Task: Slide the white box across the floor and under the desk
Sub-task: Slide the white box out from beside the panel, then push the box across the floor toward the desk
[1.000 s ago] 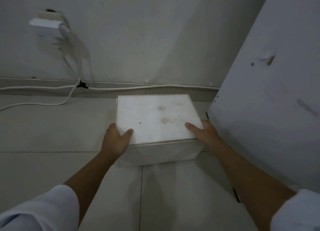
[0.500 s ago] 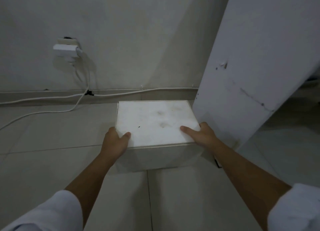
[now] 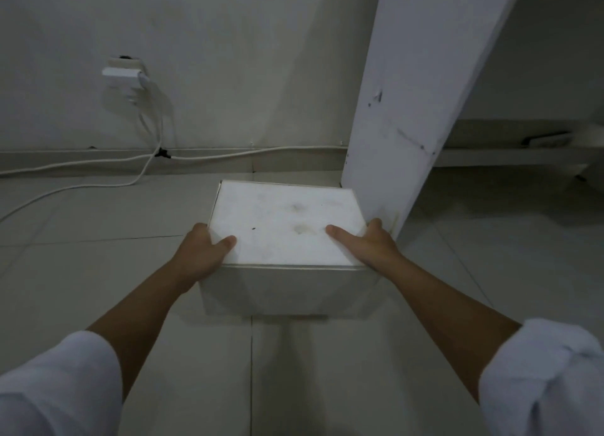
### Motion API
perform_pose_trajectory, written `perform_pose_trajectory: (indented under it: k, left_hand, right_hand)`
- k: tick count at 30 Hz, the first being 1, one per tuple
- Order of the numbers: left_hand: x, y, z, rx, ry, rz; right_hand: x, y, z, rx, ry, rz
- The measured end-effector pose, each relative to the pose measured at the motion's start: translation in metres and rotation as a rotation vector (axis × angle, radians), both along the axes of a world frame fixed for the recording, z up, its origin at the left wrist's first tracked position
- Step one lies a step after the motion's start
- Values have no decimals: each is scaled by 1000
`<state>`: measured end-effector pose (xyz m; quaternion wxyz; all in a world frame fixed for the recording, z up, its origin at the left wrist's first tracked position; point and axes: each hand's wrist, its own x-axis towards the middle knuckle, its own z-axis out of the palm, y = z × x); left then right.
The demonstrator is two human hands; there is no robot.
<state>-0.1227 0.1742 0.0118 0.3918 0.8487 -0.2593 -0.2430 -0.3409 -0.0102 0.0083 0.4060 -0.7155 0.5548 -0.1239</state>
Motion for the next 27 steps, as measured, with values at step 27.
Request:
perform_pose_trajectory:
  k: [27]
  left_hand:
    - [-263, -66, -35, 246, 132, -125]
  right_hand:
    - [-276, -100, -14, -21, 203, 192]
